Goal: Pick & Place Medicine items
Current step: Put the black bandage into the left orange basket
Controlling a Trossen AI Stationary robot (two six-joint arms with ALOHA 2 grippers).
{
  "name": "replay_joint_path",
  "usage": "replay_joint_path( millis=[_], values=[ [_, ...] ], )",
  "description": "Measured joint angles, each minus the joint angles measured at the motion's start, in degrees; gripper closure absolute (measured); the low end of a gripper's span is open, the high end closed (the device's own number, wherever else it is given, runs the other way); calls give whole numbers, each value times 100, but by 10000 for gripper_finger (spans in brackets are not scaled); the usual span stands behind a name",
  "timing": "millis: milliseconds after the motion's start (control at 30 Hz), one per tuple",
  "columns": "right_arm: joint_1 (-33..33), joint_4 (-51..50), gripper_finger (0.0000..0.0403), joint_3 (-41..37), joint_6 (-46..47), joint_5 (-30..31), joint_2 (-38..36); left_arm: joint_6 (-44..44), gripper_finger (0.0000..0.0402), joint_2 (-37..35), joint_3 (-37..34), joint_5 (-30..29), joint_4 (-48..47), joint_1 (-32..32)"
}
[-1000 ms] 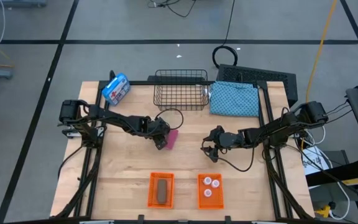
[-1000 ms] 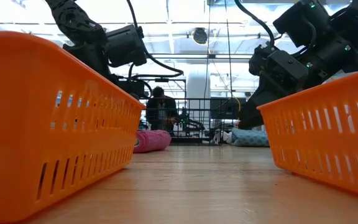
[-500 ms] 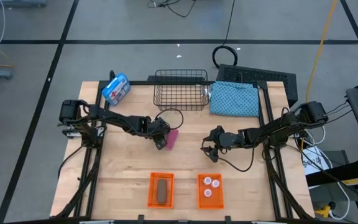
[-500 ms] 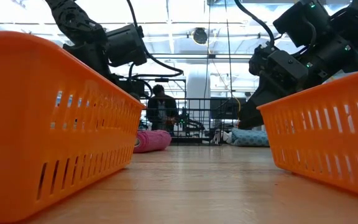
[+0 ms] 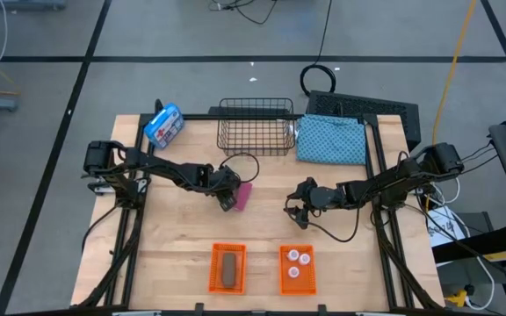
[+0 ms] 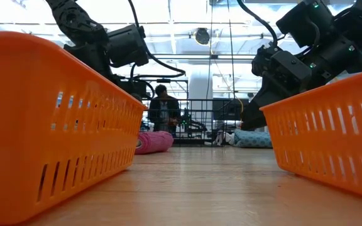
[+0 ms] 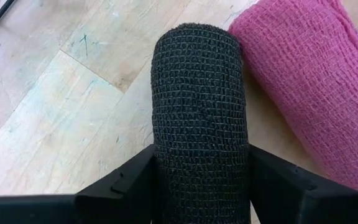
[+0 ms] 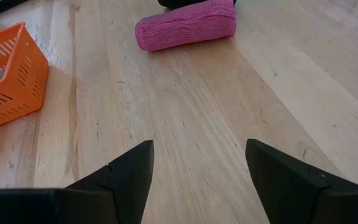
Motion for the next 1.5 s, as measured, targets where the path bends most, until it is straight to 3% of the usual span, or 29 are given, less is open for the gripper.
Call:
replay_joint_path(
  millis=[567,1300,1500],
  values=[
    [0,0,158,-2,0,0,0,264,179,-10,0,-15,110,11],
    [0,-39,158,-4,1,114,-1,369,178,-629,-2,4,-44,-53],
    [0,-37,158,-3,0,114,0,369,178,-838,-2,417,-22,-133]
  ],
)
